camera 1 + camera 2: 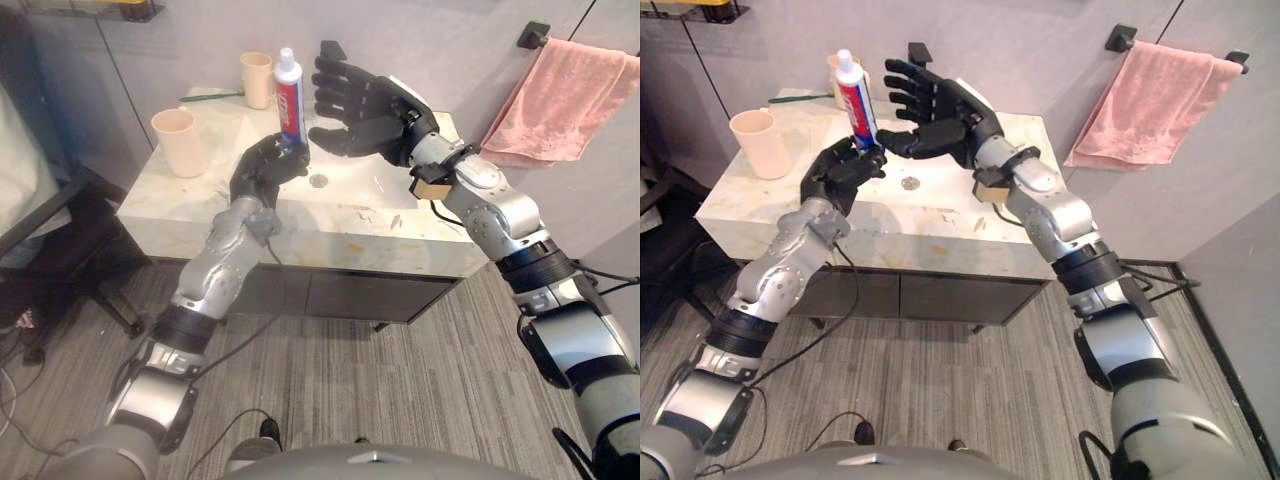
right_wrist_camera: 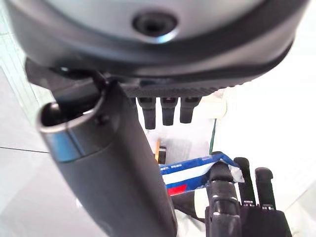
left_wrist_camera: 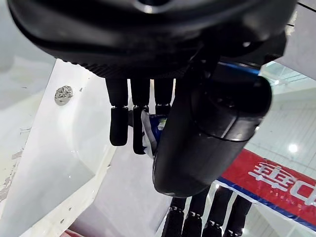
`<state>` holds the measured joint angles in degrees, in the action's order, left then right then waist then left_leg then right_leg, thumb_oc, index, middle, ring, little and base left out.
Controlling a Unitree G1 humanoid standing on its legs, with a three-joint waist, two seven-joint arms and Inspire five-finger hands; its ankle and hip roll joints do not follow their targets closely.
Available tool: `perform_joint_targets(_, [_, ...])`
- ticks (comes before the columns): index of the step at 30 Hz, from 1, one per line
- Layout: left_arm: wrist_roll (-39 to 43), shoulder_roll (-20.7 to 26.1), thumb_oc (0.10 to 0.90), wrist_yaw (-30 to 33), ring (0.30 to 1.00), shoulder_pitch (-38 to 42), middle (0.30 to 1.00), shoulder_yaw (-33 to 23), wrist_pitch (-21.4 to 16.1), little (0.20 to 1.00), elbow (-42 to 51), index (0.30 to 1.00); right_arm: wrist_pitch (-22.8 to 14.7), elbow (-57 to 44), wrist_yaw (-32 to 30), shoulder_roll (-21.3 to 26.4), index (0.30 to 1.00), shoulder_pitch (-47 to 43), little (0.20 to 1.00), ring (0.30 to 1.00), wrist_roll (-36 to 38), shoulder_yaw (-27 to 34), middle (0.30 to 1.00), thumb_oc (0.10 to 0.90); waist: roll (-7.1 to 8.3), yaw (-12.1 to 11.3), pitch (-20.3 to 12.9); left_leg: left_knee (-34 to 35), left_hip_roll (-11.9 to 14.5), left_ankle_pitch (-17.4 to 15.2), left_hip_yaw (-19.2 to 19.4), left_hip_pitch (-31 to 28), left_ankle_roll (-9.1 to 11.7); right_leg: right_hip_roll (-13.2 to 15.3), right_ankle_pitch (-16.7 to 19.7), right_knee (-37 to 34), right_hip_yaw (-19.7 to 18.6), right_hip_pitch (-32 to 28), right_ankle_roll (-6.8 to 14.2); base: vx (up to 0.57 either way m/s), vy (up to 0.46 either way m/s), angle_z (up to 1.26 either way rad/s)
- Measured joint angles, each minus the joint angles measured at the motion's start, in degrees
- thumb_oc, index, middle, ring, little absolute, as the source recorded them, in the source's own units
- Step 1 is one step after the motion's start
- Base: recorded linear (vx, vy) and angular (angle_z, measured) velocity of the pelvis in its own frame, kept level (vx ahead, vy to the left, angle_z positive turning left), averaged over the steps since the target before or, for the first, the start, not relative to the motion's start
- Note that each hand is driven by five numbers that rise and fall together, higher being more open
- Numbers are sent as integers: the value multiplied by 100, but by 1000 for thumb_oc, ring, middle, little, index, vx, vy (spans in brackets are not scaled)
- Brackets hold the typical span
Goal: Organize the bathroom.
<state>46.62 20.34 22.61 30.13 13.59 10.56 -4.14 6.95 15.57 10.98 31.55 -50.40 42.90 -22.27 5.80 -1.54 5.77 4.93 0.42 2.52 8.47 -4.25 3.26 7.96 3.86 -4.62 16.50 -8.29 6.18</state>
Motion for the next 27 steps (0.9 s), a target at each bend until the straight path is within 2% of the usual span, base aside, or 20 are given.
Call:
perform_joint_targets(7, [-1, -21, 400, -49, 300, 2, 300, 6, 13, 300, -1, 300, -175, 208, -324, -21, 900, -5, 900, 900, 16, 0, 900, 800, 112, 5, 107, -1, 1, 5, 13, -2, -3, 1, 1, 0, -4, -1, 0, 0, 0, 0])
perform_joint_targets(13, [-1, -23, 400, -102, 300, 1, 300, 6, 94, 300, -1, 300, -175, 208, -261, -27, 900, -10, 900, 900, 31, -1, 900, 800, 106, 5, 221, -2, -5, 5, 13, -4, -3, 6, 2, 2, -21, -4, -1, 0, 0, 0])
perform_joint_targets(23, [-2, -33, 400, -333, 300, 2, 300, 11, 122, 300, -2, 300, -181, 215, -167, -27, 900, -10, 900, 900, 84, -2, 900, 800, 104, 27, 224, -2, -5, 4, -3, -28, -2, 6, 2, 2, -8, -42, -1, 5, -2, 1])
perform_joint_targets(27, [-7, -21, 400, -367, 300, 1, 300, 12, 208, 300, -2, 300, -341, 139, -314, -27, 900, -2, 900, 900, 85, 54, 900, 800, 91, 39, 233, -1, -7, 3, 52, -44, -4, 10, 3, 3, -76, -37, -1, 4, 5, -3])
